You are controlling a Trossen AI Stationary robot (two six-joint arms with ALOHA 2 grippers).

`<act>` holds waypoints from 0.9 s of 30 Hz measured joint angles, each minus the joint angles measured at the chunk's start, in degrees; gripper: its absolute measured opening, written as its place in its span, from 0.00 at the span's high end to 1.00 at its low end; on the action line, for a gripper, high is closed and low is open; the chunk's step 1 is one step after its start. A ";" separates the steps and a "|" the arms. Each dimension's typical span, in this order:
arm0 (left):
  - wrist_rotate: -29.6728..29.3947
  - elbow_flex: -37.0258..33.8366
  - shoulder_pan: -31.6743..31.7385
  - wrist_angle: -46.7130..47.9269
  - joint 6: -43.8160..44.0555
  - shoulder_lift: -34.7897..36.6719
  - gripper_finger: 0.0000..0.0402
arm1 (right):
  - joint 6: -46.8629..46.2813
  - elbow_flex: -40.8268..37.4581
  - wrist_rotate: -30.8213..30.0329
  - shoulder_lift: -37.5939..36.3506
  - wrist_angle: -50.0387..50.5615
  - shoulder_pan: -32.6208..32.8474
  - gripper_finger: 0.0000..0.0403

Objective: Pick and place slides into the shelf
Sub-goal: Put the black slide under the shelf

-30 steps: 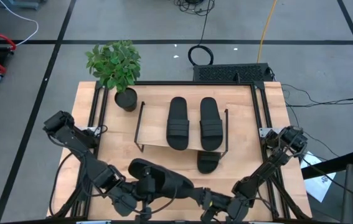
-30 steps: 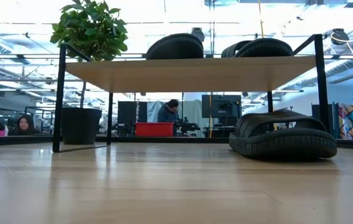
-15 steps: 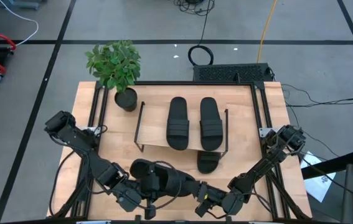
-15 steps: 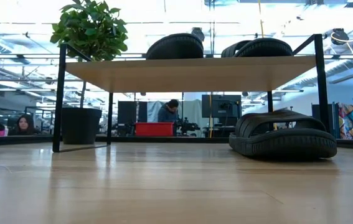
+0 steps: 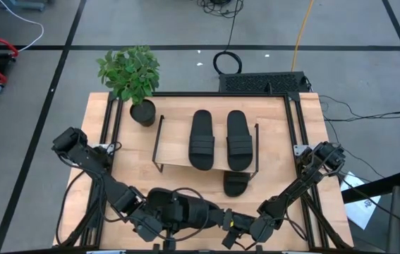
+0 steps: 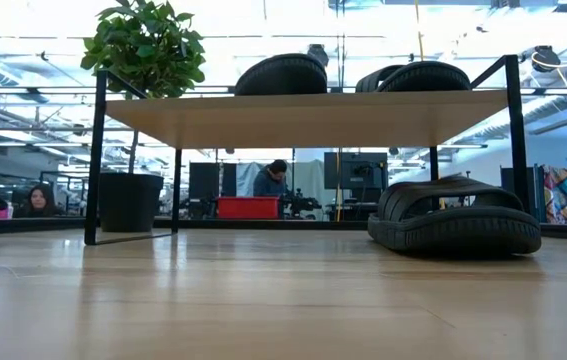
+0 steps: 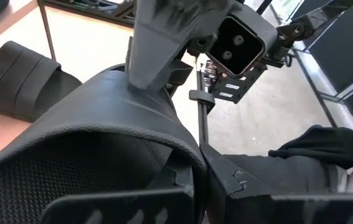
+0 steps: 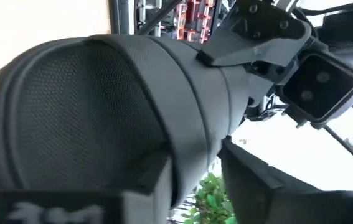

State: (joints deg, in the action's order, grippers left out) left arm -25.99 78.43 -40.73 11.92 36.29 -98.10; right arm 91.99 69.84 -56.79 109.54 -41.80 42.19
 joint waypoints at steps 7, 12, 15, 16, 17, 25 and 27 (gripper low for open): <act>1.18 0.04 -0.45 -0.51 -0.16 0.02 1.00 | -4.71 0.00 2.99 0.00 -0.64 0.00 0.97; -0.45 0.13 -1.37 0.40 -1.06 -0.02 0.96 | -6.36 0.07 -2.32 0.00 -1.25 0.49 0.99; -1.38 0.17 -2.32 1.61 -3.29 -0.15 0.91 | -6.25 0.21 -5.77 0.00 -1.33 1.57 0.99; -1.31 0.17 -2.66 1.90 -3.83 -0.23 0.89 | -6.29 0.28 -6.96 0.00 -1.47 2.02 0.99; -0.60 0.20 -3.02 2.65 -4.25 -0.25 0.87 | -6.62 0.34 -9.15 0.00 -1.81 2.50 0.99; 3.02 0.20 -5.71 5.40 -9.27 0.21 0.73 | -11.76 2.87 -14.03 -0.04 5.09 7.19 1.00; 4.55 0.17 -6.57 7.17 -9.18 0.80 0.71 | -13.25 3.44 -15.90 -0.08 6.79 8.18 1.00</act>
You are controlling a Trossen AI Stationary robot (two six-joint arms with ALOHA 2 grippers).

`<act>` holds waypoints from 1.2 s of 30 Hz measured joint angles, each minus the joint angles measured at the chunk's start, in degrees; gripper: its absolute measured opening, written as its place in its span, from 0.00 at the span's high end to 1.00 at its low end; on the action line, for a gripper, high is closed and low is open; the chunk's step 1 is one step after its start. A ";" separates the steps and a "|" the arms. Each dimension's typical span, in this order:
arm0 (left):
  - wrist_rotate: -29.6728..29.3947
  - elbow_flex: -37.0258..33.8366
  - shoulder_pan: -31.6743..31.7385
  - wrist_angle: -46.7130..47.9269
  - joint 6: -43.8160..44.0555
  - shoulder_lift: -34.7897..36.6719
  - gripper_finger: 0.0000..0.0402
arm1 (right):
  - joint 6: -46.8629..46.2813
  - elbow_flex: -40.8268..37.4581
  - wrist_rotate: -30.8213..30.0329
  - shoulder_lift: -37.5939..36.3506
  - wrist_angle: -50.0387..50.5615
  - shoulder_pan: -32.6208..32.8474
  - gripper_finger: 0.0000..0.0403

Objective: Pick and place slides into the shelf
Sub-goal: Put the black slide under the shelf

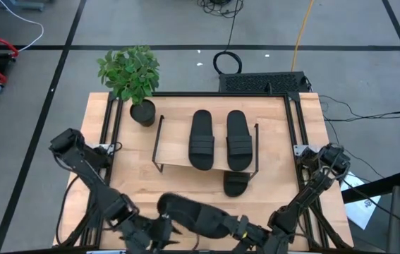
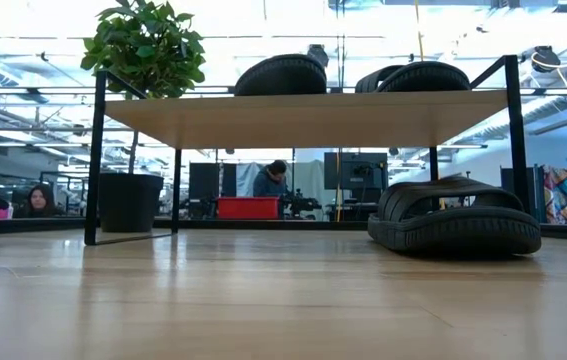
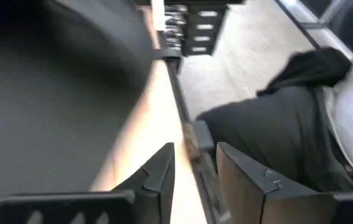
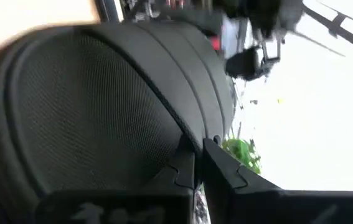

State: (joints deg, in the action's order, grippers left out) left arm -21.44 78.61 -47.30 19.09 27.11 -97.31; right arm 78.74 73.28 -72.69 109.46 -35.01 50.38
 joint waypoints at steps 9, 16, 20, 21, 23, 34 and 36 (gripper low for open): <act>-5.27 -0.11 -7.08 5.79 -6.92 4.45 0.72 | -6.81 0.37 -0.99 -0.17 4.95 1.52 1.00; -12.29 -0.09 -12.01 2.54 -20.72 5.99 0.95 | -33.28 0.35 16.52 -3.59 20.44 -2.57 1.00; -13.36 -0.09 -13.11 1.81 -22.21 6.61 0.97 | -46.24 0.28 23.86 -3.90 29.00 -4.49 1.00; -13.72 -0.09 -13.34 1.92 -22.63 6.59 0.96 | -47.66 0.26 22.67 -3.94 30.33 -4.90 1.00; -14.44 -0.11 -13.84 2.53 -23.69 6.50 0.96 | -52.78 0.26 18.65 -3.90 32.70 -5.53 1.00; -14.69 -0.11 -15.09 7.06 -26.35 6.53 0.95 | -74.43 0.06 10.35 -0.04 43.51 -8.41 1.00; -14.71 -0.11 -15.09 7.50 -27.33 6.64 0.95 | -76.28 0.06 8.99 1.24 42.91 -9.56 1.00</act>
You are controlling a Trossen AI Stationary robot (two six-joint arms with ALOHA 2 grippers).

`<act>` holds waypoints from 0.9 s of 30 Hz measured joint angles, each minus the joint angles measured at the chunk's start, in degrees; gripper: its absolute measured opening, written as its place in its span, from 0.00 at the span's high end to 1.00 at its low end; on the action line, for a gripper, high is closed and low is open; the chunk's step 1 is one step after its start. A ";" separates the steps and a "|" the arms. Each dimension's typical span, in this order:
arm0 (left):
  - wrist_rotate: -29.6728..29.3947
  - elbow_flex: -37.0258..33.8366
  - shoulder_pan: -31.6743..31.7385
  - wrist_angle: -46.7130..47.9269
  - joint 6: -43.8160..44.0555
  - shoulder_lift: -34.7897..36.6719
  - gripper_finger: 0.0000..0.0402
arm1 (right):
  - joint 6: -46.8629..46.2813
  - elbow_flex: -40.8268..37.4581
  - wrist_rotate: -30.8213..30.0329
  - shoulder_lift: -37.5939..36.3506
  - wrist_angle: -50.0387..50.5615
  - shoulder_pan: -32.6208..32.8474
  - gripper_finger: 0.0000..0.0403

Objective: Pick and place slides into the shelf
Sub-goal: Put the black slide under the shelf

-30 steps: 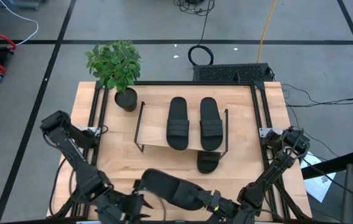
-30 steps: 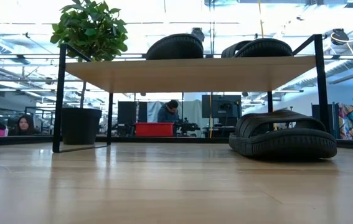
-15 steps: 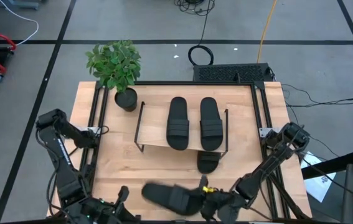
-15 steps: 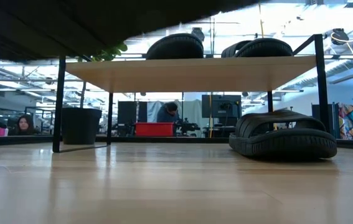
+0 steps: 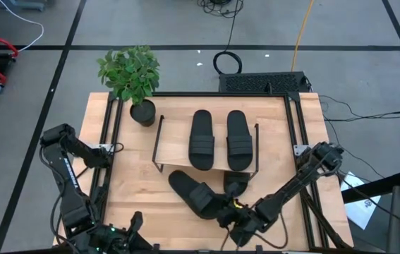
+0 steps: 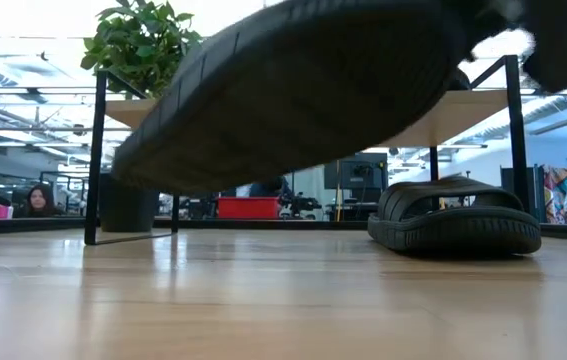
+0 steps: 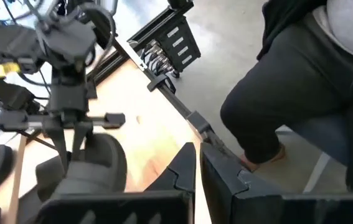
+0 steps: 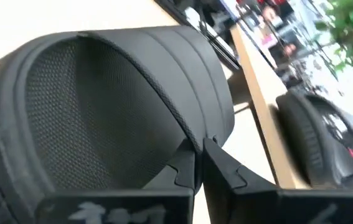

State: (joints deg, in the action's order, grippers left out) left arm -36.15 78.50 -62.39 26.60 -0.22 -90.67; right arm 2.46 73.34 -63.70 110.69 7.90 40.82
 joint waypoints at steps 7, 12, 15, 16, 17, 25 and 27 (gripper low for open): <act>-0.36 0.00 0.00 0.92 -2.57 0.02 0.99 | -1.12 0.00 -0.14 3.92 -0.65 -3.10 1.00; -0.34 0.00 -0.43 2.09 -2.68 0.02 0.98 | -1.77 0.23 -6.91 4.52 -3.22 -3.43 1.00; -0.34 0.00 -0.44 2.33 -2.66 0.02 0.96 | -1.81 0.31 -7.17 4.48 -3.84 -3.86 1.00; -0.35 0.00 -0.42 2.33 -2.66 0.02 0.96 | -1.86 0.31 -7.11 4.52 -3.63 -4.06 1.00; -0.36 0.00 -0.42 2.34 -2.66 0.02 0.96 | -2.13 0.31 -6.66 4.53 -3.41 -4.35 1.00; -0.34 0.00 -0.65 2.52 -2.60 0.02 0.99 | -9.37 0.31 -5.40 4.53 -3.37 -5.92 1.00; -0.33 0.00 -0.80 3.12 -2.58 0.02 0.98 | -10.59 0.31 -5.24 4.59 -3.30 -5.97 1.00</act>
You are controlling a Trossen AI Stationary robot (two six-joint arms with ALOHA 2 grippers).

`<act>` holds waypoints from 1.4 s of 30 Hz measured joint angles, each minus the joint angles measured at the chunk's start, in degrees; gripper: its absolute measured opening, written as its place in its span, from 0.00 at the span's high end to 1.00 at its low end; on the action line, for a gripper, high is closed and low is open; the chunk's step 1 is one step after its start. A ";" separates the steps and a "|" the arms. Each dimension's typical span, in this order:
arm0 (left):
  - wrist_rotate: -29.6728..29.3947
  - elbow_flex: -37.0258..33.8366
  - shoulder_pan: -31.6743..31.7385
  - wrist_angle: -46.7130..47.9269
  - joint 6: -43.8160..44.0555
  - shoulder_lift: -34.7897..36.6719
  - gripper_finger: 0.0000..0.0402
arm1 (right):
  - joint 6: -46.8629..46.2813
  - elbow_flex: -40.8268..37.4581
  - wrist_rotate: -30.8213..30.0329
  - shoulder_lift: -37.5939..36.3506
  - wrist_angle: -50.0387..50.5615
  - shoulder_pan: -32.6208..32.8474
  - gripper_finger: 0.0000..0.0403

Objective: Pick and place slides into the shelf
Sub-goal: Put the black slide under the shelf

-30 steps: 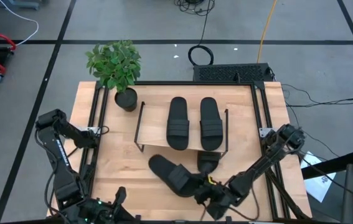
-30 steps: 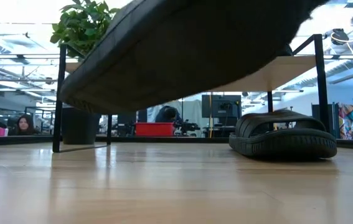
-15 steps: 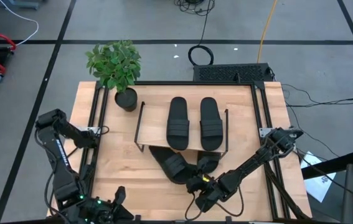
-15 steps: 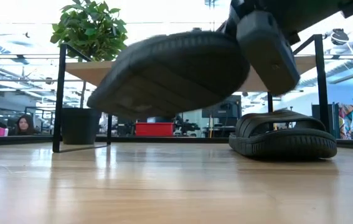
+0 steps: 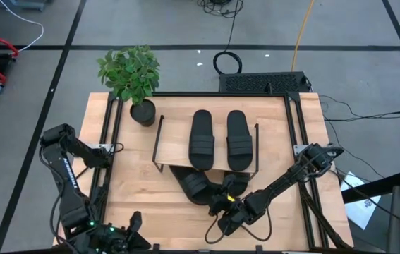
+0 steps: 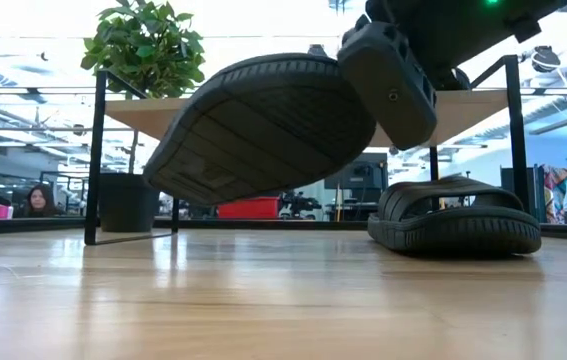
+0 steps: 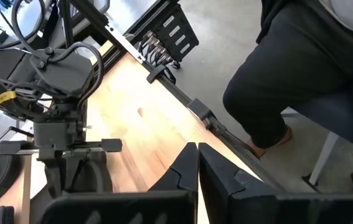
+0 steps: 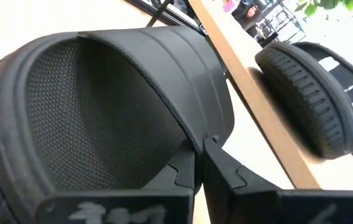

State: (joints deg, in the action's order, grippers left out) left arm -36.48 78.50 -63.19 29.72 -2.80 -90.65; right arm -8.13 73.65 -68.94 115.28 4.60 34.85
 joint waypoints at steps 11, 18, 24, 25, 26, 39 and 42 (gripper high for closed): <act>-0.01 -0.04 -0.36 0.57 0.36 0.02 0.99 | -1.71 0.30 -2.11 4.31 0.57 -2.48 1.00; -0.01 -0.04 -0.34 0.60 1.43 0.02 0.96 | -0.16 0.79 -2.14 5.53 1.35 -4.24 1.00; 0.26 -0.04 -0.34 0.56 1.83 0.02 0.99 | -1.67 0.81 4.45 5.51 2.62 -5.08 0.98; 0.34 -0.04 -0.34 0.52 1.83 0.02 0.99 | -2.57 0.81 5.45 5.51 2.50 -5.14 0.97; 0.38 -0.04 -0.34 0.52 1.85 0.02 1.00 | -3.34 0.81 6.53 5.48 2.49 -5.16 0.95; 0.41 -0.04 -0.34 0.50 4.62 0.03 0.95 | -4.25 0.76 13.19 5.11 1.96 -4.38 0.69; 0.45 -0.04 -0.34 0.52 4.88 0.04 0.98 | -2.87 0.70 13.36 4.40 1.66 -3.57 0.63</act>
State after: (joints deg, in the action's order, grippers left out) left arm -36.03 78.46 -63.53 30.24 2.08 -90.61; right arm -11.00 74.35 -55.58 119.68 6.26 31.28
